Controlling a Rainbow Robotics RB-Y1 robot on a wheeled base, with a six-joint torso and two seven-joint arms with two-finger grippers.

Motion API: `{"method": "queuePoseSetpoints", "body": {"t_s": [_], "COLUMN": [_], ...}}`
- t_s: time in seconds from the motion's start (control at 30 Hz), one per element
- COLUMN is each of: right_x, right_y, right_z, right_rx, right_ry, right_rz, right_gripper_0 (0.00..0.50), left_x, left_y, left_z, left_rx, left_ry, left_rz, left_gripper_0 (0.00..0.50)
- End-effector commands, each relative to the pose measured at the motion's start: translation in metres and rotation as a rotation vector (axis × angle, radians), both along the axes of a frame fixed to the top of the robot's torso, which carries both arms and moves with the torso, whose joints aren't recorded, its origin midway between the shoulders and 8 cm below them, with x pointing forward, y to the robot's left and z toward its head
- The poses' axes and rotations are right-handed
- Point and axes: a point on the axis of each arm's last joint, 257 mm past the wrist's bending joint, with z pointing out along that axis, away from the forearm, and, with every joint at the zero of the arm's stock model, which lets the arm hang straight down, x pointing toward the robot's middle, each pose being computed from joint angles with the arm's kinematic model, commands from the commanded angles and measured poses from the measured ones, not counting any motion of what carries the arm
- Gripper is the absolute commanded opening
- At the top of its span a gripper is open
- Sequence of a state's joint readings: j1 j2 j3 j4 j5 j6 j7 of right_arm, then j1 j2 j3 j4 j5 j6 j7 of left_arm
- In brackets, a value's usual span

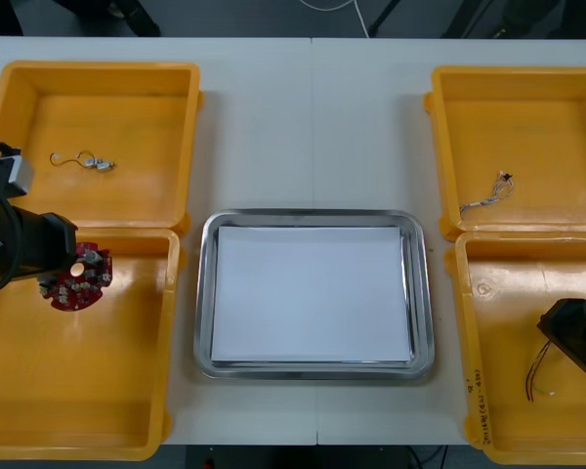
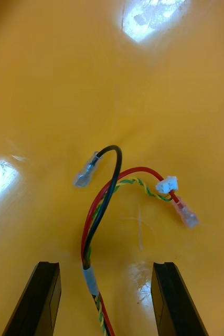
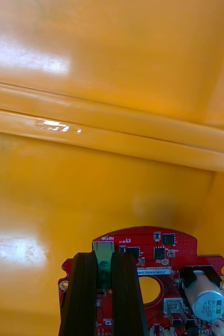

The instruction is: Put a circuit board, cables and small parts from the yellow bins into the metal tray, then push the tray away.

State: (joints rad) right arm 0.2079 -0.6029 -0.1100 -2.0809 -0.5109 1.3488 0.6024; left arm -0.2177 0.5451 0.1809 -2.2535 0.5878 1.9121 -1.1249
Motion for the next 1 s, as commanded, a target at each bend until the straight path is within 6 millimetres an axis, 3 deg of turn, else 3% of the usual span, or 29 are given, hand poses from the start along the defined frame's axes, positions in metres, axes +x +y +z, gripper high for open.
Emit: {"method": "queuePoseSetpoints", "body": {"t_s": [0.03,0.43,0.47,0.53,0.57,0.63,0.83,1.0], "right_x": [-0.004,-0.002,-0.002,-0.002,-0.001,0.003,0.009,0.015], "right_y": [0.01,0.005,0.004,0.003,0.0,-0.002,-0.004,-0.006], "right_z": [-0.007,-0.006,-0.006,-0.009,-0.012,-0.014,-0.011,0.003], "right_rx": [0.036,0.014,0.013,0.015,0.018,0.021,0.018,0.014], "right_ry": [0.007,0.002,0.005,0.009,0.008,-0.001,-0.019,-0.023], "right_rz": [-0.038,-0.044,-0.047,-0.045,-0.053,-0.058,-0.06,-0.065], "right_gripper_0": [0.5,0.5,0.481,0.331,0.128,0.0,0.0,0.0], "left_x": [0.012,0.011,0.011,0.011,0.011,0.01,0.008,0.002], "left_y": [-0.027,-0.079,-0.085,-0.094,-0.1,-0.109,-0.138,-0.158], "left_z": [0.025,0.017,0.017,0.018,0.018,0.019,0.018,0.012], "left_rx": [0.089,0.097,0.094,0.091,0.089,0.086,0.08,0.093], "left_ry": [-0.05,-0.018,-0.016,-0.018,-0.016,-0.018,-0.019,-0.007], "left_rz": [-0.148,-0.284,-0.295,-0.315,-0.328,-0.349,-0.408,-0.454], "left_gripper_0": [0.002,0.002,0.0,0.002,0.001,0.001,0.002,0.004]}}
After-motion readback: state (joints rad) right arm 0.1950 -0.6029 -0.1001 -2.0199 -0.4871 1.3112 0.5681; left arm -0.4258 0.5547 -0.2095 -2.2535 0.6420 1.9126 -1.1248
